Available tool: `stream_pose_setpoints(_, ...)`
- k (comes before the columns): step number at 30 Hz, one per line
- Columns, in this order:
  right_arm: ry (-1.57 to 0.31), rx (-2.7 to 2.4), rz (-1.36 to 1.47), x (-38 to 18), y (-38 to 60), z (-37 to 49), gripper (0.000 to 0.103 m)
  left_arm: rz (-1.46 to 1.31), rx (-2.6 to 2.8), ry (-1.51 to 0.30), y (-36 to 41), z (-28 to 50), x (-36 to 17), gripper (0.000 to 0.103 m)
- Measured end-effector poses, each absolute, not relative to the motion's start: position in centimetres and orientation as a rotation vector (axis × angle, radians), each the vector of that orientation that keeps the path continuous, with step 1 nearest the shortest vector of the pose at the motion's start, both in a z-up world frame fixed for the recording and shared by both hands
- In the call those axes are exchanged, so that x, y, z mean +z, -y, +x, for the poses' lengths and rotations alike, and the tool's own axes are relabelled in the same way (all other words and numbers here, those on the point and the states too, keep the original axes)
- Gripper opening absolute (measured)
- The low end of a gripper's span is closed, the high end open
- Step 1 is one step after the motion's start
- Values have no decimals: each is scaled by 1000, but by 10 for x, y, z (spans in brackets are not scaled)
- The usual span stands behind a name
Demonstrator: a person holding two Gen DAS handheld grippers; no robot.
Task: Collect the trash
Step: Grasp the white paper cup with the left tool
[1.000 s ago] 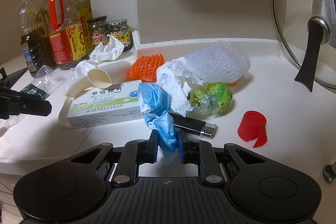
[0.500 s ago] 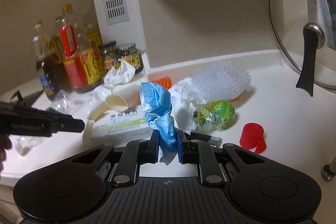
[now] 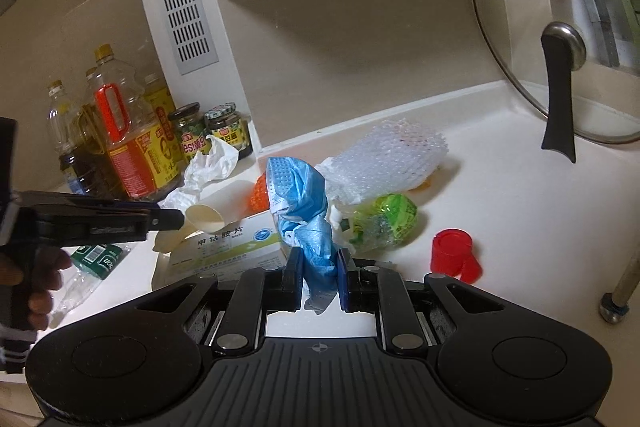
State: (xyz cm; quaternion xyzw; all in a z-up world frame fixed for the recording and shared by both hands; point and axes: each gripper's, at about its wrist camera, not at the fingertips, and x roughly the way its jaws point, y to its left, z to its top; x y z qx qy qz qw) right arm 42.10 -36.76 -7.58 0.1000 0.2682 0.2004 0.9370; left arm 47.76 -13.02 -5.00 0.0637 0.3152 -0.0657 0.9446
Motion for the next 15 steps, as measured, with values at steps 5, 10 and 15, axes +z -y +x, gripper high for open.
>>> stream_pose_setpoints(5,-554,393,222,-78,375,421,17,161,-123,-659,136,493,-58,24)
stream_pose_setpoints(10,-559,377,231,-81,381,423,17,169,-115,-676,139,505,-66,20)
stream_pose_setpoints(15,-568,366,243,-84,385,424,17,182,-105,-675,140,510,-71,11)
